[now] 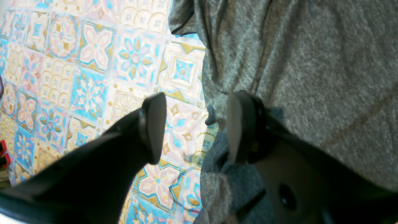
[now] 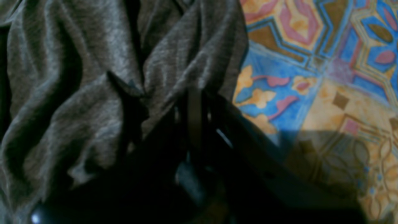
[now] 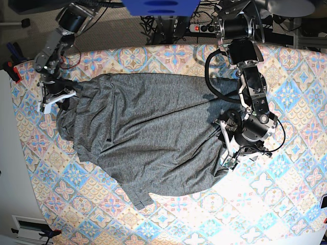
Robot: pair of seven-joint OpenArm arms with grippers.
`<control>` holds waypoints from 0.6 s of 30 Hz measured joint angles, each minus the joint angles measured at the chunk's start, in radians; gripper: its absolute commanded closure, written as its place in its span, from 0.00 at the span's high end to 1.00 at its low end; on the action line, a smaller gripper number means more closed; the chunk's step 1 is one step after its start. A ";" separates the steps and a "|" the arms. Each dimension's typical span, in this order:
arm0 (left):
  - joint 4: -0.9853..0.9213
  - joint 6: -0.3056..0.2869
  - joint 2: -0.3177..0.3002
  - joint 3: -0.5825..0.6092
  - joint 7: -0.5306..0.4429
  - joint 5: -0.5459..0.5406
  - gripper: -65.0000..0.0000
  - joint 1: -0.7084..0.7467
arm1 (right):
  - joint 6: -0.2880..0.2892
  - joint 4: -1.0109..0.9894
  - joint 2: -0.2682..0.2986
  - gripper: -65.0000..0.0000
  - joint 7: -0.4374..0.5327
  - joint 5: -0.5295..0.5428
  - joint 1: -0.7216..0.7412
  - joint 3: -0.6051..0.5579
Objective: Layout the t-shirt on the table in an organized manner, then fold the t-shirt properly
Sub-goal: 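Pull the shirt corner with the right gripper away from the left gripper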
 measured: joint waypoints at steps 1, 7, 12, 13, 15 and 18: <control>0.000 0.000 0.000 0.000 0.000 0.002 0.45 0.000 | 0.004 -0.031 0.015 0.00 -0.001 0.006 0.023 0.011; 0.001 0.000 0.000 -0.001 -0.001 0.000 0.45 0.004 | -0.047 -0.220 0.152 0.00 -0.058 -0.065 0.204 0.099; 0.001 0.000 0.001 -0.002 0.000 -0.001 0.45 0.028 | -0.033 -0.346 0.225 0.00 -0.039 -0.034 0.235 0.156; 0.000 0.000 0.001 -0.002 0.003 -0.002 0.45 0.028 | -0.044 -0.361 0.237 0.00 -0.057 -0.053 0.258 0.169; 0.000 0.000 0.000 -0.002 0.000 0.000 0.45 0.024 | -0.093 -0.369 0.248 0.00 -0.062 -0.068 0.276 0.192; 0.001 0.000 0.000 -0.003 -0.001 0.000 0.45 0.019 | -0.154 -0.367 0.256 0.00 -0.057 -0.068 0.260 0.225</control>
